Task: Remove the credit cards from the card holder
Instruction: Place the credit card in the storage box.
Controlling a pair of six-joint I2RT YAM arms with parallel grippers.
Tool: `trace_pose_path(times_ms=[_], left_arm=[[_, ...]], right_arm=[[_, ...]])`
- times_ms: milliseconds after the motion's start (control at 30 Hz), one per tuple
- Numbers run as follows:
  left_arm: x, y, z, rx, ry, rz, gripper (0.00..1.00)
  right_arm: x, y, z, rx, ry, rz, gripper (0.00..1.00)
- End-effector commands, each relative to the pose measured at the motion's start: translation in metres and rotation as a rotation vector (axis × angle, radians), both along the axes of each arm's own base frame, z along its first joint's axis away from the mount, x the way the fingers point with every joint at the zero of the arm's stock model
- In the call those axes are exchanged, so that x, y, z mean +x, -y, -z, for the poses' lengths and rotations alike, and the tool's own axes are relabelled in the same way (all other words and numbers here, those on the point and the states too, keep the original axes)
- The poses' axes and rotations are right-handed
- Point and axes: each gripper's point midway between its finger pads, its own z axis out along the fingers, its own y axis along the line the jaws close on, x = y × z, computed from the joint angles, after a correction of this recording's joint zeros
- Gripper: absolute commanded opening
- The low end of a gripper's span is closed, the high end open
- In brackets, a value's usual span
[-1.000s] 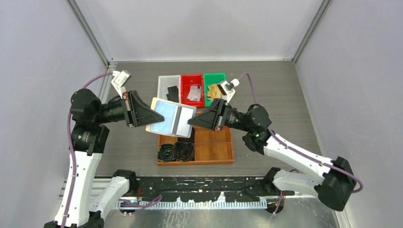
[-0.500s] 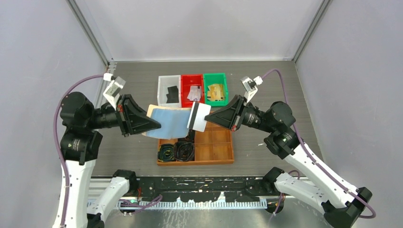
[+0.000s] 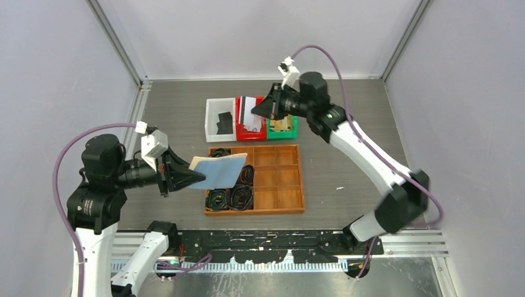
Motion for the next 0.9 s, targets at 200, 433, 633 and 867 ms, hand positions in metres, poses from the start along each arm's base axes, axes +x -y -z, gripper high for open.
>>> trace_pose_path(times_ms=[200, 433, 633, 867], left_arm=[[-0.012, 0.002, 0.005, -0.029, 0.007, 0.041, 0.0], [-0.024, 0.006, 0.0, -0.061, 0.035, 0.123, 0.0], [-0.027, 0.006, 0.002, -0.056, 0.109, 0.132, 0.0], [-0.021, 0.003, 0.008, -0.015, 0.147, 0.121, 0.02]], right_arm=[[0.133, 0.0, 0.148, -0.433, -0.142, 0.167, 0.01], [0.172, -0.016, 0.197, -0.497, -0.162, 0.164, 0.01], [0.19, -0.025, 0.211, -0.487, -0.159, 0.175, 0.01], [0.188, -0.022, 0.201, -0.46, -0.164, 0.212, 0.52]])
